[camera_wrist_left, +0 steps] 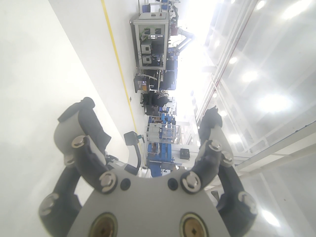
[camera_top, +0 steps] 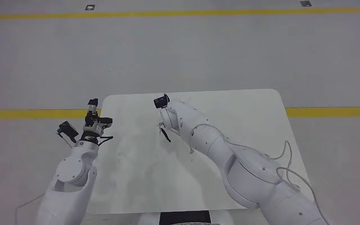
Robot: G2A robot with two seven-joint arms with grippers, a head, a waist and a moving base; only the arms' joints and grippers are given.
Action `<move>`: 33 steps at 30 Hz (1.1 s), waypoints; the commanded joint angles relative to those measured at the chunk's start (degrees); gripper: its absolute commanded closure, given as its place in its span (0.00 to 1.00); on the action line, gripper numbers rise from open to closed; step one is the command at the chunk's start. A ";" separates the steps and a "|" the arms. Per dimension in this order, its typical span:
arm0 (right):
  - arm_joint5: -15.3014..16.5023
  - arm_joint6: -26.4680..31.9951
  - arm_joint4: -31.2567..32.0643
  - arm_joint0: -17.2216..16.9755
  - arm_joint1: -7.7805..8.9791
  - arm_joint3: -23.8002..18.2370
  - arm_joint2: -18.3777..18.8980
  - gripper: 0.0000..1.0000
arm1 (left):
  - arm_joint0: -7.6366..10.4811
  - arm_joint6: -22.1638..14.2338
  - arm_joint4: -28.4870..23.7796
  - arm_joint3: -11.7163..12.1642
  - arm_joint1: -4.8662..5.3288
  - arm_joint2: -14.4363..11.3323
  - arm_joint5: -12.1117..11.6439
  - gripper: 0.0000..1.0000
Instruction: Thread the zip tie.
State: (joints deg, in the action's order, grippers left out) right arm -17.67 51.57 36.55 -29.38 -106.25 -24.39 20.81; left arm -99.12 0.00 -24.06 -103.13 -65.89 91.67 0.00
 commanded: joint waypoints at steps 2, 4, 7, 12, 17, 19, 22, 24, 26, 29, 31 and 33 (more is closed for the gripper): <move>0.60 0.39 0.07 -0.06 -0.45 1.13 0.25 1.00 | 0.00 0.00 0.00 0.00 0.00 0.00 0.00 0.00; 1.63 0.83 -0.08 -0.08 -0.76 1.74 0.50 1.00 | 0.00 0.00 0.00 0.00 0.00 0.00 0.00 0.00; 2.84 1.31 0.00 -0.03 -1.15 2.48 0.75 1.00 | 0.00 0.00 0.00 0.00 0.00 0.00 0.00 0.00; 5.14 3.16 0.38 0.43 -1.62 3.33 1.07 1.00 | 0.00 0.00 0.00 0.00 0.00 0.00 0.00 0.00; 7.91 5.45 1.48 0.29 -2.04 3.94 0.90 1.00 | 0.00 0.00 0.00 0.00 0.00 0.00 0.00 0.00; 9.08 6.26 2.01 0.15 -2.14 4.15 0.75 1.00 | 0.00 0.00 0.00 0.00 0.00 0.00 0.00 0.00; 10.09 7.31 2.55 -0.02 -2.31 4.50 0.75 1.00 | 0.00 0.00 0.00 0.00 0.00 0.00 0.00 0.00; 11.01 7.78 3.27 -0.09 -2.40 4.52 0.56 1.00 | 0.00 0.00 0.00 0.00 0.00 0.00 0.00 0.00; 12.18 8.38 3.88 -0.20 -2.48 4.55 0.44 1.00 | 0.00 0.00 0.00 0.00 0.00 0.00 0.00 0.00; 13.51 9.44 4.49 -0.34 -2.60 4.61 0.39 1.00 | 0.00 0.00 0.00 0.00 0.00 0.00 0.00 0.00; 14.12 10.05 4.89 -0.42 -2.66 4.70 0.40 1.00 | 0.00 0.00 0.00 0.00 0.00 0.00 0.00 0.00; 14.59 10.39 5.17 -0.49 -2.69 4.84 0.46 1.00 | 0.00 0.00 0.00 0.00 0.00 0.00 0.00 0.00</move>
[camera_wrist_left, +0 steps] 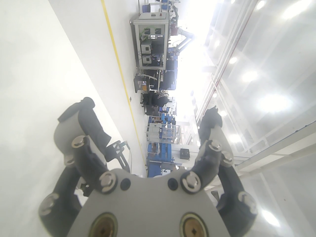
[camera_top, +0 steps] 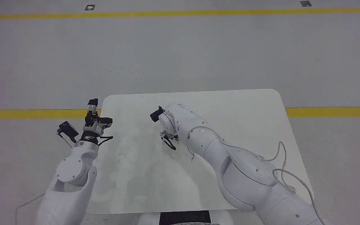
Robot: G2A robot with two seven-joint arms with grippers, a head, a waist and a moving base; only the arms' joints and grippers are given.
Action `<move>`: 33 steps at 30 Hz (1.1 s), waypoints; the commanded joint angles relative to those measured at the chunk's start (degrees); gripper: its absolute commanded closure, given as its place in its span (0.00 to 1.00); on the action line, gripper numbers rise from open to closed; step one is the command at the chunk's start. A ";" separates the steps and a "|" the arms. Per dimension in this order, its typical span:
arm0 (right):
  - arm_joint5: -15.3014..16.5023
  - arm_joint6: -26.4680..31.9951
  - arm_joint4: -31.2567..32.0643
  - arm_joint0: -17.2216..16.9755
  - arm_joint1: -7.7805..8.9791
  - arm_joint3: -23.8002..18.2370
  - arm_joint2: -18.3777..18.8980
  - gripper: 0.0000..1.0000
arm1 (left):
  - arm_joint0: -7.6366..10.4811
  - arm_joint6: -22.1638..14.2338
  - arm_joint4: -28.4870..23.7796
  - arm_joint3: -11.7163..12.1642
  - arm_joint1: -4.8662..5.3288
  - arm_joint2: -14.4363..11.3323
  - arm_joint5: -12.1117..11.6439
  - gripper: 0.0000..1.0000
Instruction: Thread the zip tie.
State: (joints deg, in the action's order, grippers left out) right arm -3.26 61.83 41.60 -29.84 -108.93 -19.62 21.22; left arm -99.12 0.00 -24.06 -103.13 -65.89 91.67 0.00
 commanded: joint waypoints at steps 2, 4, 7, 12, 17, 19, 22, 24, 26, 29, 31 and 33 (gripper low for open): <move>0.39 -0.23 0.02 -0.07 0.04 0.32 0.43 1.00 | 0.00 0.00 0.00 0.00 0.00 0.00 0.00 0.00; 0.94 -0.08 0.12 -0.16 0.09 0.46 0.61 1.00 | 0.00 0.00 0.00 0.00 0.00 0.00 0.00 0.00; 1.78 0.46 -0.03 -0.32 0.22 0.70 1.05 1.00 | 0.00 0.00 0.00 0.00 0.00 0.00 0.00 0.00; 3.34 1.47 -0.12 -0.33 0.53 0.83 1.77 1.00 | 0.00 0.00 0.00 0.00 0.00 0.00 0.00 0.00; 2.61 0.03 -0.77 0.26 0.96 0.67 3.10 1.00 | 0.00 0.00 0.00 0.00 0.00 0.00 0.00 0.00; 1.09 -1.65 -1.13 0.28 1.14 0.37 3.81 1.00 | 0.00 0.00 0.00 0.00 0.00 0.00 0.00 0.00; -0.77 -2.86 -0.46 0.07 1.30 -0.37 4.11 0.97 | 0.00 0.00 0.00 0.00 0.00 0.00 0.00 0.00; -1.93 -3.35 0.18 -0.08 1.39 -0.83 4.16 0.75 | 0.00 0.00 0.00 0.00 0.00 0.00 0.00 0.00; -3.29 -3.25 1.05 -0.46 1.42 -1.44 4.06 0.75 | 0.00 0.00 0.00 0.00 0.00 0.00 0.00 0.00; -4.99 -2.77 1.75 -0.87 1.45 -2.02 4.17 0.78 | 0.00 0.00 0.00 0.00 0.00 0.00 0.00 0.00; -6.03 -2.63 2.10 -1.05 1.47 -2.28 4.29 0.79 | 0.00 0.00 0.00 0.00 0.00 0.00 0.00 0.00; -6.98 -2.56 2.25 -1.29 1.51 -2.60 4.57 0.80 | 0.00 0.00 0.00 0.00 0.00 0.00 0.00 0.00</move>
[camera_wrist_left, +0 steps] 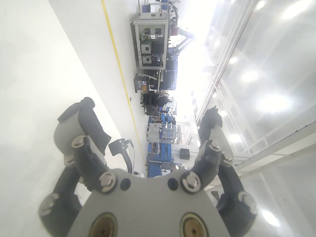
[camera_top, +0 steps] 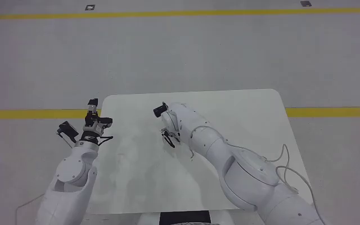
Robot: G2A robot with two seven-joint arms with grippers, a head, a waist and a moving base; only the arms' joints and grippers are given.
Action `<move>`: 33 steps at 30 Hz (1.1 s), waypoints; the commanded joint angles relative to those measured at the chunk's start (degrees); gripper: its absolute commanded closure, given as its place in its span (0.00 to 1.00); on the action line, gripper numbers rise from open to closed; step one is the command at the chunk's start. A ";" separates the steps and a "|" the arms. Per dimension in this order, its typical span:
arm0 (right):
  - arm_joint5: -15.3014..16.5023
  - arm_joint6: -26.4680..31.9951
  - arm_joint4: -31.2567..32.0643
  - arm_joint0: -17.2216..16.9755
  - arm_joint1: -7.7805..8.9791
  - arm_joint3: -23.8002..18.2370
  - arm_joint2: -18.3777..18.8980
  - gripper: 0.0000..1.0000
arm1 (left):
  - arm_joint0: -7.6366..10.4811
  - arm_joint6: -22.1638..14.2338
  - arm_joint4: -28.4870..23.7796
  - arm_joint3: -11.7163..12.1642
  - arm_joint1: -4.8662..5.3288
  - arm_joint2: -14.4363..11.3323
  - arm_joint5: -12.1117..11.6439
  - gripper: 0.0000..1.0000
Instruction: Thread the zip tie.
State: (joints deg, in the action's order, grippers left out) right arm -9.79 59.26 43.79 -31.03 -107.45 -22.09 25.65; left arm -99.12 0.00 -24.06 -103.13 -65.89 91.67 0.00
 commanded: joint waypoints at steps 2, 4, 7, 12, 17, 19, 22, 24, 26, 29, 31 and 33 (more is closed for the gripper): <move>-1.11 -0.12 0.22 -0.32 0.07 -0.41 0.37 0.84 | 0.00 0.00 0.00 0.00 0.00 0.00 0.00 0.00; -1.71 -0.34 0.28 -0.55 0.14 -0.73 0.71 0.89 | 0.00 0.00 0.00 0.00 0.00 0.00 0.00 0.00; -2.31 -0.59 0.59 -0.75 0.28 -1.30 1.13 0.98 | 0.00 0.00 0.00 0.00 0.00 0.00 0.00 0.00; -3.10 -0.68 1.22 -1.15 0.54 -1.98 1.72 1.00 | 0.00 0.00 0.00 0.00 0.00 0.00 0.00 0.00; -3.83 -1.22 1.96 -1.85 0.78 -2.36 2.26 1.00 | 0.00 0.00 0.00 0.00 0.00 0.00 0.00 0.00; -4.02 -1.33 2.27 -2.12 0.82 -2.49 2.38 1.00 | 0.00 0.00 0.00 0.00 0.00 0.00 0.00 0.00; -4.18 -1.46 2.71 -2.53 0.88 -2.65 2.60 1.00 | 0.00 0.00 0.00 0.00 0.00 0.00 0.00 0.00; -4.26 -1.50 2.99 -2.72 0.92 -2.70 2.78 1.00 | 0.00 0.00 0.00 0.00 0.00 0.00 0.00 0.00; -4.35 -1.59 3.24 -2.89 0.95 -2.70 2.93 1.00 | 0.00 0.00 0.00 0.00 0.00 0.00 0.00 0.00; -4.46 -1.72 3.57 -3.14 0.99 -2.67 3.21 0.98 | 0.00 0.00 0.00 0.00 0.00 0.00 0.00 0.00; -4.51 -1.81 3.78 -3.29 1.01 -2.62 3.41 0.95 | 0.00 0.00 0.00 0.00 0.00 0.00 0.00 0.00; -4.54 -1.87 3.97 -3.41 1.03 -2.57 3.62 0.93 | 0.00 0.00 0.00 0.00 0.00 0.00 0.00 0.00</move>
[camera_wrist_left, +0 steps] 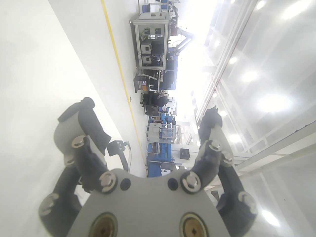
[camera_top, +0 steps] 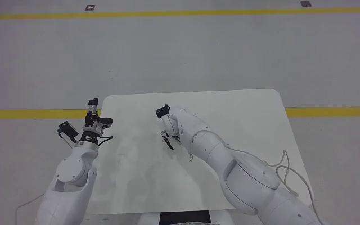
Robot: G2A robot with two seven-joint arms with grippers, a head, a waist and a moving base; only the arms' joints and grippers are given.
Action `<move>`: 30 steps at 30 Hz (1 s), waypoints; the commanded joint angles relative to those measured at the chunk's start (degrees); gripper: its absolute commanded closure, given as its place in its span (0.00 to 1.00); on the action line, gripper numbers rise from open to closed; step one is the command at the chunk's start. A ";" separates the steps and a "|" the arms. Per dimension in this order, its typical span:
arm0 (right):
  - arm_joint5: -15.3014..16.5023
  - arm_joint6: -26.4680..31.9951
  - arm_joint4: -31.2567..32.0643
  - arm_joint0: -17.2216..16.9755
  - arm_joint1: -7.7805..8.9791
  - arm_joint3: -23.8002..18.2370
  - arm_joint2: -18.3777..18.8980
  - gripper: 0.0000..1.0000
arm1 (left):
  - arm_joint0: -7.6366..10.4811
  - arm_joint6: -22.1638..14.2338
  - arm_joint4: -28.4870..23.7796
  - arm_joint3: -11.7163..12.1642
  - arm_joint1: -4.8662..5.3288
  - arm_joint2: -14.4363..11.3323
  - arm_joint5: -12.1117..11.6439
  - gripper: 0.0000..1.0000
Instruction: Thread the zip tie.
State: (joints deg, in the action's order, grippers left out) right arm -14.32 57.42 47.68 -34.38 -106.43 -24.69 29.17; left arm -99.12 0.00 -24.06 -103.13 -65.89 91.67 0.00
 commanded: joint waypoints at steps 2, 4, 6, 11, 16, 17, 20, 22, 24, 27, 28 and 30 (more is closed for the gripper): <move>0.01 -0.01 0.21 -0.13 0.02 0.02 0.30 0.91 | 0.00 0.00 0.00 0.00 0.00 0.00 0.00 0.00; 0.05 -0.05 0.44 -0.20 0.03 -0.02 0.48 0.91 | 0.00 0.00 0.00 0.00 0.00 0.00 0.00 0.00; 0.09 -0.16 0.64 -0.26 0.05 -0.07 0.64 0.95 | 0.00 0.00 0.00 0.00 0.00 0.00 0.00 0.00; 0.14 0.04 1.35 -0.36 0.06 -0.19 0.98 1.00 | 0.00 0.00 0.00 0.00 0.00 0.00 0.00 0.00; 0.09 0.19 2.01 -0.30 0.06 -0.29 1.33 1.00 | 0.00 0.00 0.00 0.00 0.00 0.00 0.00 0.00; 0.09 0.18 2.11 -0.28 0.07 -0.34 1.42 1.00 | 0.00 0.00 0.00 0.00 0.00 0.00 0.00 0.00; 0.15 0.25 2.48 -0.19 0.10 -0.66 1.70 1.00 | 0.00 0.00 0.00 0.00 0.00 0.00 0.00 0.00; 0.29 0.49 2.76 -0.13 0.14 -0.98 1.88 1.00 | 0.00 0.00 0.00 0.00 0.00 0.00 0.00 0.00; 0.52 0.81 3.04 -0.05 0.23 -1.38 2.09 1.00 | 0.00 0.00 0.00 0.00 0.00 0.00 0.00 0.00; 1.51 1.36 3.14 0.07 0.46 -2.02 2.55 1.00 | 0.00 0.00 0.00 0.00 0.00 0.00 0.00 0.00; 2.27 1.62 2.93 0.09 0.61 -2.37 2.89 1.00 | 0.00 0.00 0.00 0.00 0.00 0.00 0.00 0.00; 3.09 1.99 2.94 0.15 0.89 -2.69 3.33 1.00 | 0.00 0.00 0.00 0.00 0.00 0.00 0.00 0.00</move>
State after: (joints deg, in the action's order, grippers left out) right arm -11.57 59.25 50.59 -34.26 -105.67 -27.24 32.28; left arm -99.12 0.00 -24.06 -103.13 -65.89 91.67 0.00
